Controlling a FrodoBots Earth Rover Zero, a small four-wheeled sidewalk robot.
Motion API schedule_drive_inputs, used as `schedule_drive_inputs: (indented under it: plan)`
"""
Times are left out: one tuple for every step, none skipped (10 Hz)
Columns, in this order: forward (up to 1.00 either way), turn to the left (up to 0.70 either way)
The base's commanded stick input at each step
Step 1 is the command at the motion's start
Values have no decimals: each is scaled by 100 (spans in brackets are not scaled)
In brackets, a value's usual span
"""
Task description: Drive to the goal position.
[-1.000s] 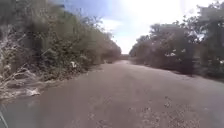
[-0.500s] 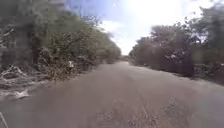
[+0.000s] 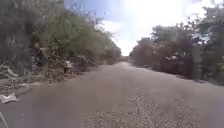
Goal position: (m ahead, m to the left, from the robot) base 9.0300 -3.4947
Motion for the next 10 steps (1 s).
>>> schedule_drive_inputs:
  plan:
    - [50, 0]
    - [50, 0]
    - [50, 0]
    - [50, 0]
    - [50, 0]
    - [50, 0]
    - [50, 0]
    - [50, 0]
    - [50, 0]
    - [50, 0]
